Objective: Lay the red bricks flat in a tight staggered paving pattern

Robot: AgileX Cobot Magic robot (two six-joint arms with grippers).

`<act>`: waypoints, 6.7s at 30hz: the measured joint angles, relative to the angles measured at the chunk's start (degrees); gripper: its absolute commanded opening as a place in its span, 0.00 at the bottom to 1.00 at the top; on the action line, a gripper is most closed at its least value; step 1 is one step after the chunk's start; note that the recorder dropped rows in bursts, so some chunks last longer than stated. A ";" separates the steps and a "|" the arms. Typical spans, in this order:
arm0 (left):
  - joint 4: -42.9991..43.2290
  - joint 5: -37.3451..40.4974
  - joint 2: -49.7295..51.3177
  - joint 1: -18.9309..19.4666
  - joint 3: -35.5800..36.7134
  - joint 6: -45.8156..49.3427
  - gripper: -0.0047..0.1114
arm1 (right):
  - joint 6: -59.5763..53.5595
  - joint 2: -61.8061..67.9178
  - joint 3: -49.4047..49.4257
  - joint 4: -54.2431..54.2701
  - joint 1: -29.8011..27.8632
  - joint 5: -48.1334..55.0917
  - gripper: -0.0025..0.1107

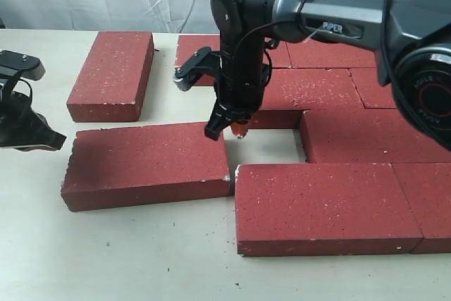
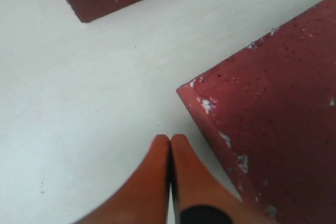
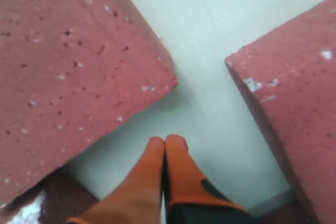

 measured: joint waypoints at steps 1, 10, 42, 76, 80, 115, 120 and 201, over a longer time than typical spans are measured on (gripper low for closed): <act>0.52 0.00 0.00 0.00 0.00 0.00 0.04 | 0.00 -0.99 0.00 0.00 0.00 0.00 0.01; -2.23 4.97 1.86 0.00 0.00 4.71 0.04 | -5.29 -8.20 6.00 8.84 0.10 -0.49 0.01; -8.24 0.82 3.68 0.00 0.00 12.09 0.04 | -16.12 -9.21 16.91 16.36 14.85 -0.51 0.01; -20.55 3.64 5.64 0.10 -0.10 21.16 0.04 | -11.59 -9.10 17.38 3.87 14.50 -13.99 0.01; -20.55 3.64 5.64 0.10 -0.10 21.16 0.04 | -11.59 -9.10 17.38 3.87 14.61 -13.99 0.01; -20.47 1.17 3.91 0.00 -0.10 19.71 0.04 | -2.07 -6.27 0.01 8.17 -2.50 -26.67 0.01; -20.13 2.06 3.91 0.00 -0.10 19.32 0.04 | -2.47 4.23 -11.77 8.57 -3.20 -21.45 0.01; -14.07 1.77 2.72 -0.05 -0.10 15.61 0.04 | -6.56 8.13 -20.00 12.32 -3.37 0.08 0.01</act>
